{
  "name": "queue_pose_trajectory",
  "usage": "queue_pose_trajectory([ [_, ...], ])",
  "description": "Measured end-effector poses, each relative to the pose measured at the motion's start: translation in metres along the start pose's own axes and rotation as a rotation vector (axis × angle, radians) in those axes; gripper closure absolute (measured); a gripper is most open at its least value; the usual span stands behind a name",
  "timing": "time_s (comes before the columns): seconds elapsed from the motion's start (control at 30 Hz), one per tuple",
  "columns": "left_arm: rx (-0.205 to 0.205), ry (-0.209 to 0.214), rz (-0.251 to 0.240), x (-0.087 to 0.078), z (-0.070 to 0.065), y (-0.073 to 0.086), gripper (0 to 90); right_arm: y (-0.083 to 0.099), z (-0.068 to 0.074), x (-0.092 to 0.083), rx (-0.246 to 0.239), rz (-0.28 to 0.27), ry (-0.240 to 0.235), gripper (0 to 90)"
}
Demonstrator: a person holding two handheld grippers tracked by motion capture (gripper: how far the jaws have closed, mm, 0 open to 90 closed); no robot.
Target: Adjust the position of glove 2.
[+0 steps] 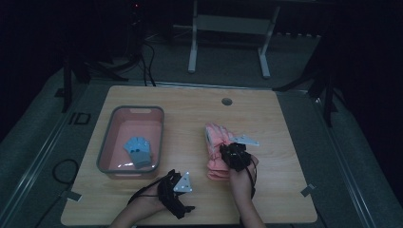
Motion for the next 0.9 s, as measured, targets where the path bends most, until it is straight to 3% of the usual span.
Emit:
queue_pose_trajectory([
  [0.2,0.002,-0.003,0.006,0.000,0.001,0.001,3.3,-0.006,-0.001,-0.007,-0.007,-0.007,-0.049,67.1],
  [0.23,0.000,-0.001,0.008,0.000,0.001,0.001,3.3,-0.011,-0.003,-0.013,-0.021,-0.017,-0.063,58.8],
  [0.27,0.001,-0.003,0.009,0.000,0.002,0.001,3.3,-0.011,-0.003,-0.013,-0.021,-0.017,-0.063,58.8],
  [0.33,-0.004,-0.008,0.010,-0.001,0.003,0.002,3.3,-0.016,-0.006,-0.018,-0.031,-0.025,-0.078,49.8],
  [0.43,-0.013,-0.009,0.008,-0.001,0.004,0.002,3.3,-0.018,-0.006,-0.019,-0.043,-0.018,-0.083,46.5],
  [0.47,-0.011,-0.010,0.012,-0.001,0.004,0.002,3.3,-0.021,-0.008,-0.023,-0.064,-0.016,-0.101,39.4],
  [0.7,-0.017,0.000,0.018,0.002,0.002,0.003,3.4,-0.030,-0.011,-0.040,-0.094,-0.024,-0.184,21.0],
  [0.8,-0.021,0.001,0.024,0.003,0.002,0.003,4.2,-0.031,-0.013,-0.044,-0.128,-0.033,-0.183,18.5],
  [0.9,-0.043,0.005,0.004,0.001,0.001,-0.003,4.4,-0.033,-0.020,-0.051,-0.193,-0.038,-0.189,15.5],
])
Point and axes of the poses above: each handheld gripper's, and its own axes: x roughly forward along the jaws, y roughly out of its underside, z roughly to its left, the point moved 9 cm from there along x, roughly forward along the jaws, and after that the axes turned 3 degrees about -y, right-handed, at the moved point
